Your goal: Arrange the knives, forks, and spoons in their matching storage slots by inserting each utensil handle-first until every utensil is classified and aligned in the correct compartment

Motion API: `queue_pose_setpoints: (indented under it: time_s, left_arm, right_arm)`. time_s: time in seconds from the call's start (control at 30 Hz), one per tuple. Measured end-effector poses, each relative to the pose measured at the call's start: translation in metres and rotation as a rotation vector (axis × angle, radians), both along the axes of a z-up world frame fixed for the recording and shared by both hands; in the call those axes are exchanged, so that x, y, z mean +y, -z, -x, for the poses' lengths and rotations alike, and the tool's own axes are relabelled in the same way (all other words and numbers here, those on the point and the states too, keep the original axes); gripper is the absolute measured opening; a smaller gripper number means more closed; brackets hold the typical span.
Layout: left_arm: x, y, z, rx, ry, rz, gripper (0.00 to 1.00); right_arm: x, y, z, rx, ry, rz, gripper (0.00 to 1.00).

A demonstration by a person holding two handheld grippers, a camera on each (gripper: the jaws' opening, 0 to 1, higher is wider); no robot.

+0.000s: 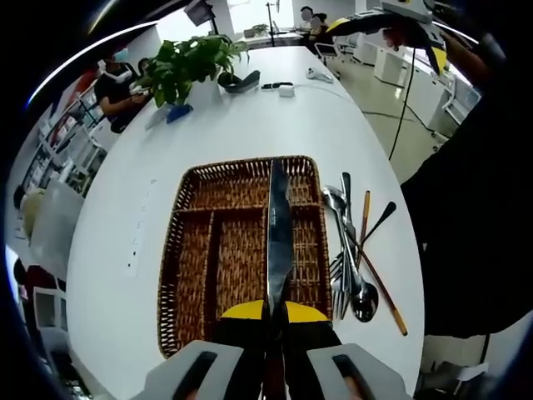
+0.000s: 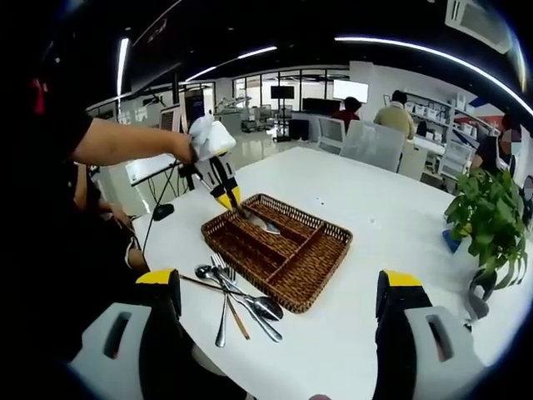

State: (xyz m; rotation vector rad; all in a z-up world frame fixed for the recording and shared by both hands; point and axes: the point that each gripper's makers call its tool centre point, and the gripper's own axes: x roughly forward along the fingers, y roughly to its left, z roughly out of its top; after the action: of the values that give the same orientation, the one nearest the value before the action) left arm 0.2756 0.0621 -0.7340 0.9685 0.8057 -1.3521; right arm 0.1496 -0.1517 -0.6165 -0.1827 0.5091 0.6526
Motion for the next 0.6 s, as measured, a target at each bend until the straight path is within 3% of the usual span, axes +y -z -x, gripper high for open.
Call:
queue_pose_setpoints:
  time_s: [0.6]
  left_arm:
    - [0.007,0.022,-0.001,0.022,-0.025,-0.011,0.04]
  right_arm:
    - [-0.003,0.002,-0.009,0.002,0.013,0.009,0.99]
